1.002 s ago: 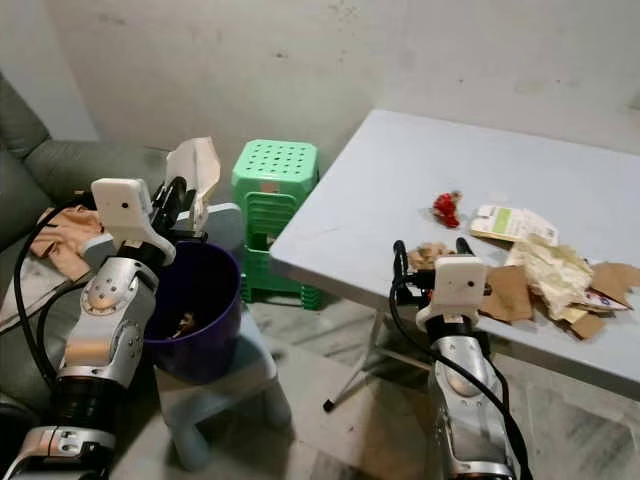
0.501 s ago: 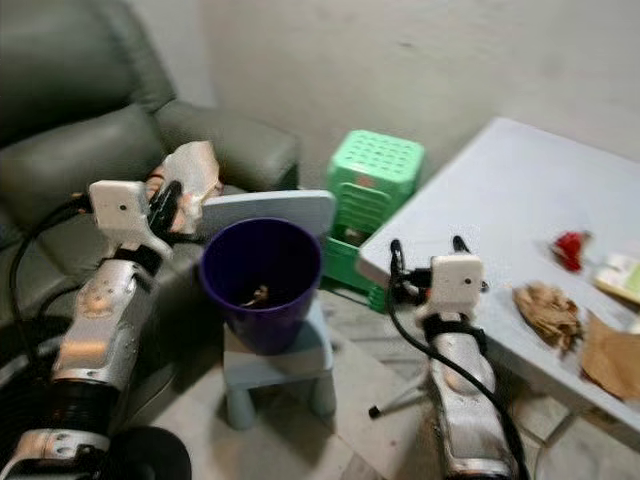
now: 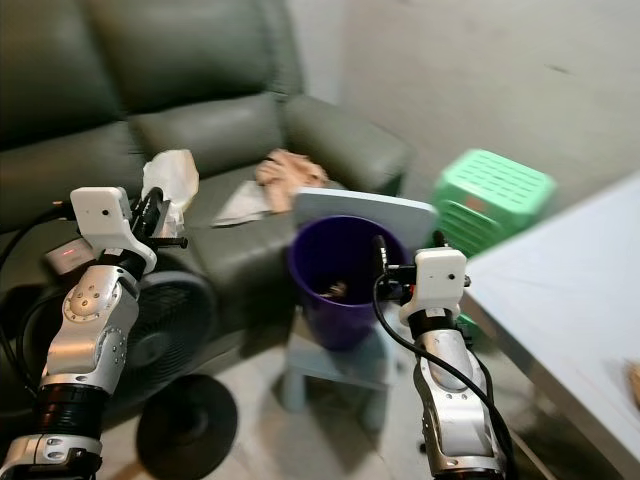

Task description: Picking trash to rubbish bin

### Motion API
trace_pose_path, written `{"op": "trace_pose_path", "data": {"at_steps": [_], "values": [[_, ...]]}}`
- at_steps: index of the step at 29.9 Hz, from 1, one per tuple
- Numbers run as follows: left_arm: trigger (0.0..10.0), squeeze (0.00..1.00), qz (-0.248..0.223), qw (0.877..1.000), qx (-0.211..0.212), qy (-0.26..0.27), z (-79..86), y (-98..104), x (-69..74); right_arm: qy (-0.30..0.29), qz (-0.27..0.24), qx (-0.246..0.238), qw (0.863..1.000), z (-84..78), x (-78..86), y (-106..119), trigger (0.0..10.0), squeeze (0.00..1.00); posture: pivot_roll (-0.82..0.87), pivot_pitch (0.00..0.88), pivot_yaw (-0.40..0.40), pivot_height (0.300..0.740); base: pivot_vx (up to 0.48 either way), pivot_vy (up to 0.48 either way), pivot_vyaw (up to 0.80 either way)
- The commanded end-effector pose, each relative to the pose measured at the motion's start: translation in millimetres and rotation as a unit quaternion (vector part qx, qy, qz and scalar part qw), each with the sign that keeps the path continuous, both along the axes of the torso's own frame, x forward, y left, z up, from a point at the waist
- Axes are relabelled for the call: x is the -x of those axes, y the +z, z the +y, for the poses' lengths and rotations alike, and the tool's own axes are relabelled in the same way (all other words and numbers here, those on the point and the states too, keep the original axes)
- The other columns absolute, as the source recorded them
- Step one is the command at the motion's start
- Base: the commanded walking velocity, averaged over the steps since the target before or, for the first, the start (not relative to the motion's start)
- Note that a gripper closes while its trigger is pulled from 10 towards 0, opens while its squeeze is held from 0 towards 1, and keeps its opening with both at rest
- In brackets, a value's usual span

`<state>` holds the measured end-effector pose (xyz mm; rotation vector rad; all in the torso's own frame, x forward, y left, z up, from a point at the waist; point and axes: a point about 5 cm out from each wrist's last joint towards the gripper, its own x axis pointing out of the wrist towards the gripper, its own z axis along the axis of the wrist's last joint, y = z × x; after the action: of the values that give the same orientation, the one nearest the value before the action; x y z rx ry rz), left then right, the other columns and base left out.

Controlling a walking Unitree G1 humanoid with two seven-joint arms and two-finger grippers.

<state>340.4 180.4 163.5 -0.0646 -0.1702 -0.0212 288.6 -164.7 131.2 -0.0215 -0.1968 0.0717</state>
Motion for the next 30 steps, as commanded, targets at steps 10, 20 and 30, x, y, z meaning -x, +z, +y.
{"op": "trace_pose_path", "data": {"at_steps": [10, 20, 30], "values": [[10.0, 0.00, -0.004, 1.000, 0.013, -0.018, -6.5, 6.0, -2.0, 0.013, -0.004, -0.005, 1.000, -2.6, 2.8, 2.7, 10.0, 0.00, -0.04, 0.059, -0.035, 0.740, 0.146, 0.000, 0.00], [10.0, 0.00, -0.009, 1.000, 0.018, -0.022, -7.7, 7.6, -2.5, 0.030, -0.003, -0.007, 1.000, -0.2, 3.9, 2.6, 10.0, 0.00, -0.04, 0.049, -0.041, 0.740, 0.465, 0.000, 0.00], [10.0, 0.00, -0.010, 0.999, 0.007, -0.035, -11.8, 6.3, -1.6, 0.046, 0.004, -0.006, 0.999, 3.0, 5.4, 0.3, 10.0, 0.00, -0.04, 0.039, -0.044, 0.740, 0.336, 0.000, 0.00]]}}
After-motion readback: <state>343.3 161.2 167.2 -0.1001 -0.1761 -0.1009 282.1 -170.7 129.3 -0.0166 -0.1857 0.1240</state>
